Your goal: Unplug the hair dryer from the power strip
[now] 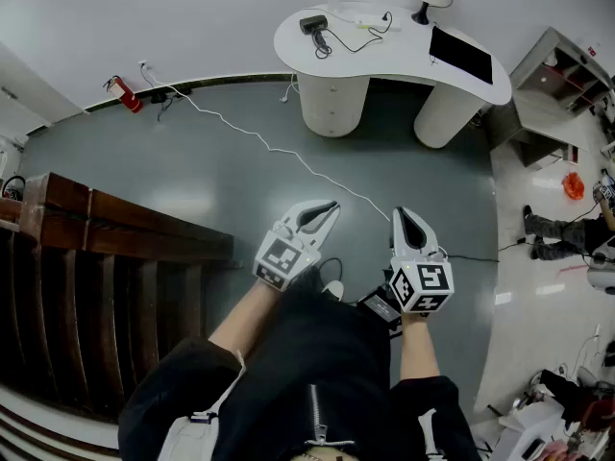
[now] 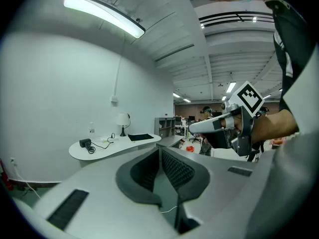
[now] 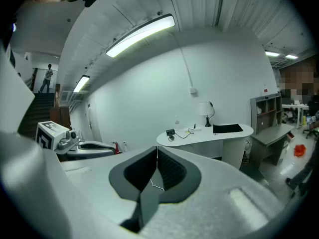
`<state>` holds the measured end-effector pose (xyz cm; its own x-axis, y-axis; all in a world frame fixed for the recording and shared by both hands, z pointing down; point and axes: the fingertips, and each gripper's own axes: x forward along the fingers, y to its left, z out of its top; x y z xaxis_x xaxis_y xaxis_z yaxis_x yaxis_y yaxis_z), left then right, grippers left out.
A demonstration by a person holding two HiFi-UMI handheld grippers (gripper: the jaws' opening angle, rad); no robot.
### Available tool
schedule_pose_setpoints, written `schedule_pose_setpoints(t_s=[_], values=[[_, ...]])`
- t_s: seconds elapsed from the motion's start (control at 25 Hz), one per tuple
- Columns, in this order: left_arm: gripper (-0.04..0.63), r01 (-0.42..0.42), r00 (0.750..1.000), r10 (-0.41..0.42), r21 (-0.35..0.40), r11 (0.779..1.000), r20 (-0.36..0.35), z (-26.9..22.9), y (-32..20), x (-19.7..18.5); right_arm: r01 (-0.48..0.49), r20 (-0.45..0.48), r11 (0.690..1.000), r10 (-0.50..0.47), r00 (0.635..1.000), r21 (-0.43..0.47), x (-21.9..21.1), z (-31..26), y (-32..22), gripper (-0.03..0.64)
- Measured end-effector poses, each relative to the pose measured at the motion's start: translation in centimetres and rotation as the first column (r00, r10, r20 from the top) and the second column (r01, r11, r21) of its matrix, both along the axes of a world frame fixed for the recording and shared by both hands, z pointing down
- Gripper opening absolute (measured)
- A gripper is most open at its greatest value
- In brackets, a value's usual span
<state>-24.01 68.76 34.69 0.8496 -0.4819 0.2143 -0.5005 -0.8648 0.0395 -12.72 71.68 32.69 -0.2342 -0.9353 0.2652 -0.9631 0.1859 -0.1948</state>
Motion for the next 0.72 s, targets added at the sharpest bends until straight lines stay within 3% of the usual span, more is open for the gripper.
schedule_pose_setpoints(t_s=[0.72], values=[[0.026,0.015,1.000,-0.015,-0.011,1.000,0.003,0.4,0.7,-0.7,0.033,0.016,0.999,-0.033,0.999,-0.010,-1.0,0.4,0.6,0.005]])
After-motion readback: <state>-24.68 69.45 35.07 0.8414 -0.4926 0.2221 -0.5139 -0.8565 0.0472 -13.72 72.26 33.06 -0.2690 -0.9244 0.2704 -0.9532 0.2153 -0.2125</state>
